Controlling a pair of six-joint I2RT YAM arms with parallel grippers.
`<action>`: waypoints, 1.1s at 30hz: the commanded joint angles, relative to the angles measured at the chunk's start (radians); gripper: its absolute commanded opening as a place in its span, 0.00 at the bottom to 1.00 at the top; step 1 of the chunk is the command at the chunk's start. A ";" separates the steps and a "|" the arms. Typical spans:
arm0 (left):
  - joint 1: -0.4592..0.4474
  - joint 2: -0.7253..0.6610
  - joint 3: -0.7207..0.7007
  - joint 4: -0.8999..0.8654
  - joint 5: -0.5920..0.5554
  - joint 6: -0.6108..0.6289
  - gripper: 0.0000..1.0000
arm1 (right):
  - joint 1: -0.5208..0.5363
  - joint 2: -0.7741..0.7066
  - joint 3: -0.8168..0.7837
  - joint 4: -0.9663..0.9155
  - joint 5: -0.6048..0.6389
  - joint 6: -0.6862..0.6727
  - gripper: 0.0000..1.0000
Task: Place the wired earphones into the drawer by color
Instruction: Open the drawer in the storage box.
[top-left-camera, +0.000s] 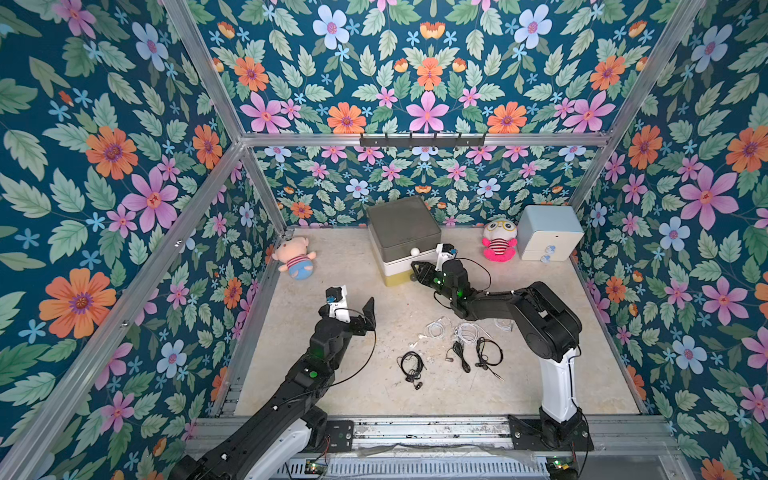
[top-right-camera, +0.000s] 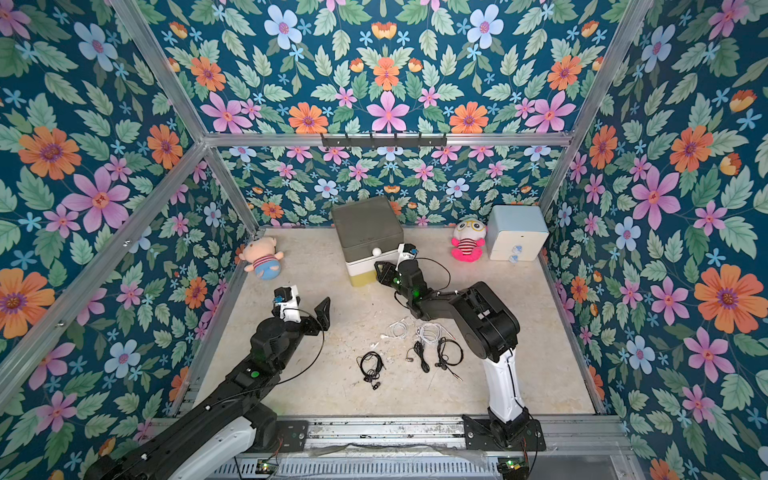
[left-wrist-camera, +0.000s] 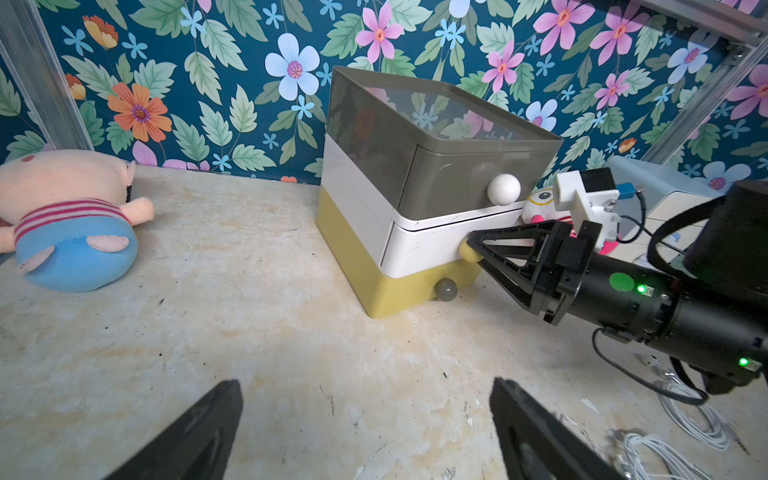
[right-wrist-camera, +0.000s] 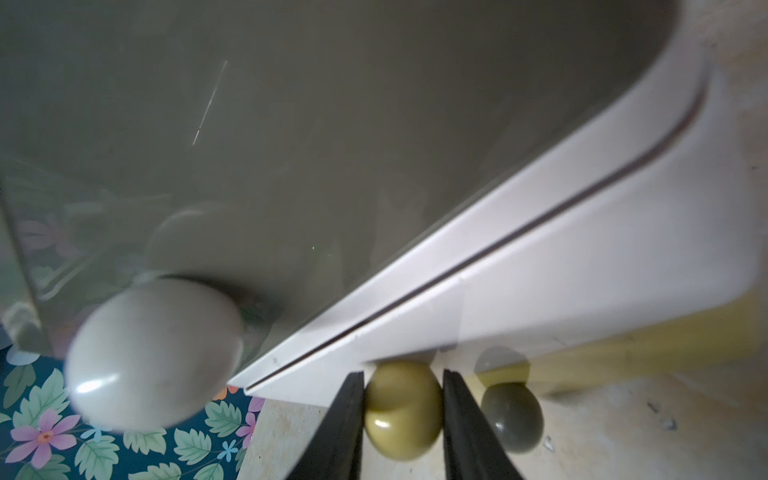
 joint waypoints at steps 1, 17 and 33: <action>0.001 0.001 0.003 0.025 -0.003 0.014 0.99 | 0.002 -0.020 -0.018 0.012 0.004 0.001 0.32; 0.001 0.003 0.003 0.026 -0.004 0.014 0.99 | 0.005 -0.081 -0.141 0.067 -0.004 0.030 0.31; 0.001 -0.002 0.002 0.023 -0.004 0.014 0.99 | 0.034 -0.168 -0.261 0.066 0.008 0.032 0.31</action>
